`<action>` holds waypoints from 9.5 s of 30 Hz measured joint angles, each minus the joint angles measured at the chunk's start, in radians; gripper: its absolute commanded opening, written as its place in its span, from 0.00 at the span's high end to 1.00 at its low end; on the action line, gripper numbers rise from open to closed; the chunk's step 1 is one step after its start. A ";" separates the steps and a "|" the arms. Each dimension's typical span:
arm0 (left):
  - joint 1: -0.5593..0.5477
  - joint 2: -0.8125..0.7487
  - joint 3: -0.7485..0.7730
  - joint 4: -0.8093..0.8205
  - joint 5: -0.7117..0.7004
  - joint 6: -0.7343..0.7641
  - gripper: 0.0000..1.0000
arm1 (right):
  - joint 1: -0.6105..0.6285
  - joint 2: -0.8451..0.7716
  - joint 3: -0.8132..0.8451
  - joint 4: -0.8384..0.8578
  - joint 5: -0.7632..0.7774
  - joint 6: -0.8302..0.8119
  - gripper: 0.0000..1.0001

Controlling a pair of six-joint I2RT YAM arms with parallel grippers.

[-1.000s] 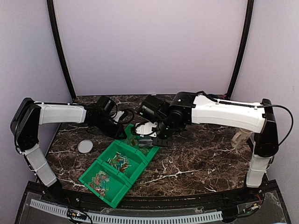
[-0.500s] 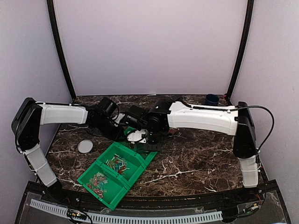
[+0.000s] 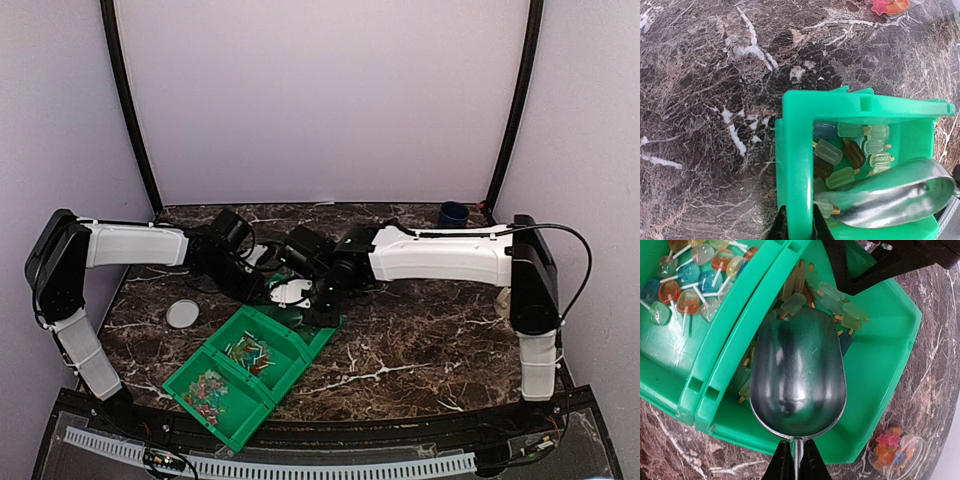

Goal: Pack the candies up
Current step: Scoop the fake candies from the storage box, then place the fake candies in the packing bottle, then place the storage box at the center of the board, then place the spatula at the center of the board.

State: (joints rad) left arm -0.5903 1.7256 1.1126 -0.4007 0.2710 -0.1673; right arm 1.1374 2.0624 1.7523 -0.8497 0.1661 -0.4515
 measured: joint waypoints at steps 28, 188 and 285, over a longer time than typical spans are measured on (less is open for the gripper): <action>0.017 -0.004 0.000 -0.003 -0.007 0.006 1.00 | -0.143 -0.142 -0.570 0.784 -0.362 0.219 1.00; 0.013 -0.004 0.002 0.028 -0.029 -0.019 1.00 | -0.321 -0.494 -0.443 0.100 0.383 0.329 0.99; -0.089 -0.394 -0.051 0.040 -0.219 -0.380 0.01 | -0.532 -0.471 -1.144 1.180 0.253 0.642 0.94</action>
State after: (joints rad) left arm -0.6788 1.3319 1.0615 -0.3611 0.0525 -0.5472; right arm 0.6056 1.5913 0.6079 0.3298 0.4187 0.1905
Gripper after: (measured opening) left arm 0.990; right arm 0.084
